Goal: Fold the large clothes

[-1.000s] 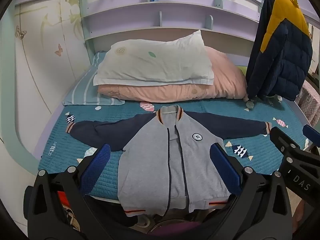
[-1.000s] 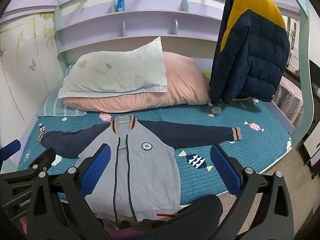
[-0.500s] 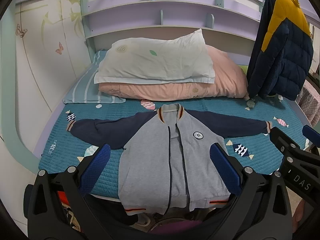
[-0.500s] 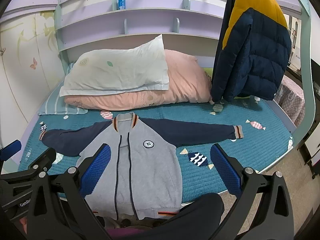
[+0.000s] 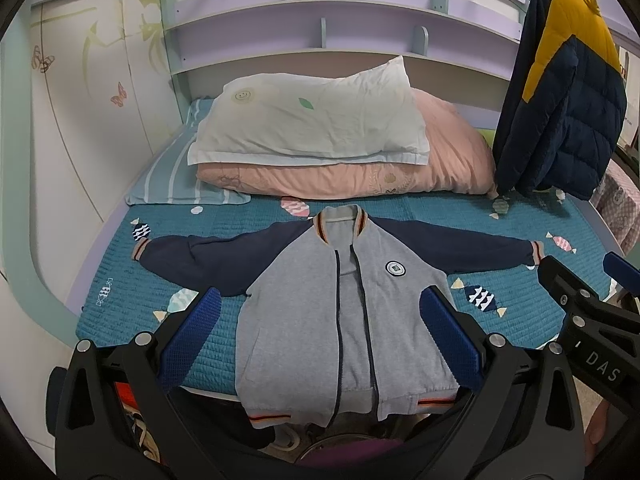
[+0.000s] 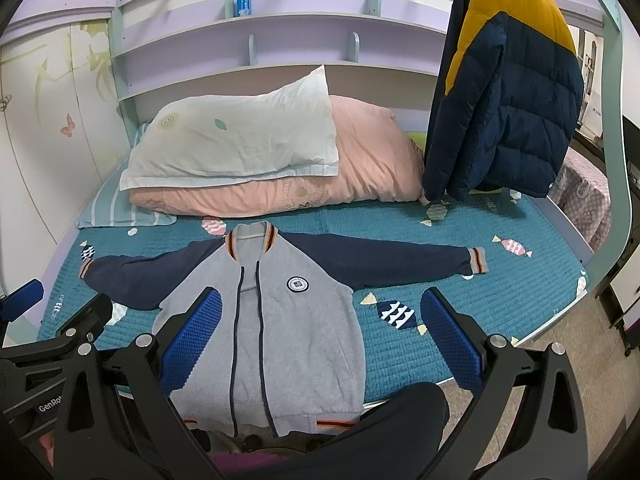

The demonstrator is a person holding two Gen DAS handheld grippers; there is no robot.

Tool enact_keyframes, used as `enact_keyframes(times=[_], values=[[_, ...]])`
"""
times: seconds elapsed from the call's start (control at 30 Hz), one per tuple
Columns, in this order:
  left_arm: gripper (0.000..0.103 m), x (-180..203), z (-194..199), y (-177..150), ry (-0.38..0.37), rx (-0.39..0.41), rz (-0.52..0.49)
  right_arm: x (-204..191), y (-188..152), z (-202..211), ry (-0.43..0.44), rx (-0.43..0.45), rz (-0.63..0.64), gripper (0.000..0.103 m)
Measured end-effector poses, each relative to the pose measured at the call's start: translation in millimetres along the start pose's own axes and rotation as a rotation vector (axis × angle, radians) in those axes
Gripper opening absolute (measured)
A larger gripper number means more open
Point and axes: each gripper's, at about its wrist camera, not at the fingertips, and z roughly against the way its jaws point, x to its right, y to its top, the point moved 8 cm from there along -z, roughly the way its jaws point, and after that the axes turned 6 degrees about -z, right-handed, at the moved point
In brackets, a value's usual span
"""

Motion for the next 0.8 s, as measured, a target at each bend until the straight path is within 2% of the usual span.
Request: enact_keyframes(times=[0.8], values=[[0.099,-1.5,0.1,0.8,-0.001,-0.003,0.000,-1.6,0.6,-0.1,-0.001,-0.006,0.001,0.096]])
